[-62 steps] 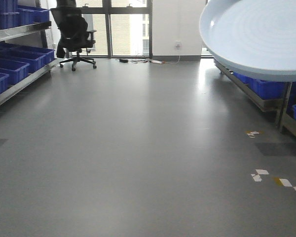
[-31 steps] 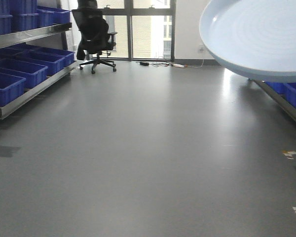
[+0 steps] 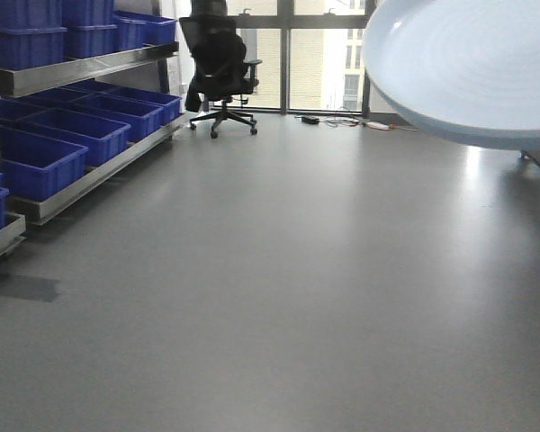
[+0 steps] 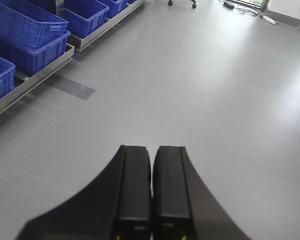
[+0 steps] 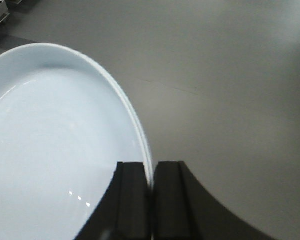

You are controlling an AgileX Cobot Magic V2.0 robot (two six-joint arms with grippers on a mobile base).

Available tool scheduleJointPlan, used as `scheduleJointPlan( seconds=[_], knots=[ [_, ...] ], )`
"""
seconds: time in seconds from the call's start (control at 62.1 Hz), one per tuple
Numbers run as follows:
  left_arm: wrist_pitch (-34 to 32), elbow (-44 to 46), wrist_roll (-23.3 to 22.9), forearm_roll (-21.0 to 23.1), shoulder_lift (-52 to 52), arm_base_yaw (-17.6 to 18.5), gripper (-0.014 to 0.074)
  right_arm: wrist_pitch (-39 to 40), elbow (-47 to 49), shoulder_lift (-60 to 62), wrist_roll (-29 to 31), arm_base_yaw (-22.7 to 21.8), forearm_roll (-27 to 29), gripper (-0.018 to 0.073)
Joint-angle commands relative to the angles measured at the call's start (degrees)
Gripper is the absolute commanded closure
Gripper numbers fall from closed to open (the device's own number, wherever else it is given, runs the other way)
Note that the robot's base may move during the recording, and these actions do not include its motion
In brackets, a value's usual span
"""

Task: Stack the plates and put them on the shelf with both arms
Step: 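Drive the base up to the shelf of blue bins, plates held in right gripper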

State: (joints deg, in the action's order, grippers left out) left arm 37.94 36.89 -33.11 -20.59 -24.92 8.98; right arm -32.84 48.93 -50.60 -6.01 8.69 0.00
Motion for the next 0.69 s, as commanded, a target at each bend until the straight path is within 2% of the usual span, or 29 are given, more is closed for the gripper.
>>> scheduleJointPlan(
  seconds=[0.0,0.676],
  knots=[
    [-4.5,1.6,-0.4,-0.7,-0.4,-0.1,0.0506,4.8,1.8,0.7,0.3,-0.4,0.0,0.0511],
    [-4.5,1.6,-0.4,-0.7,-0.4,-0.1,0.0506,4.9,1.8,0.7,0.3,-0.4,0.0,0.0511]
  ],
)
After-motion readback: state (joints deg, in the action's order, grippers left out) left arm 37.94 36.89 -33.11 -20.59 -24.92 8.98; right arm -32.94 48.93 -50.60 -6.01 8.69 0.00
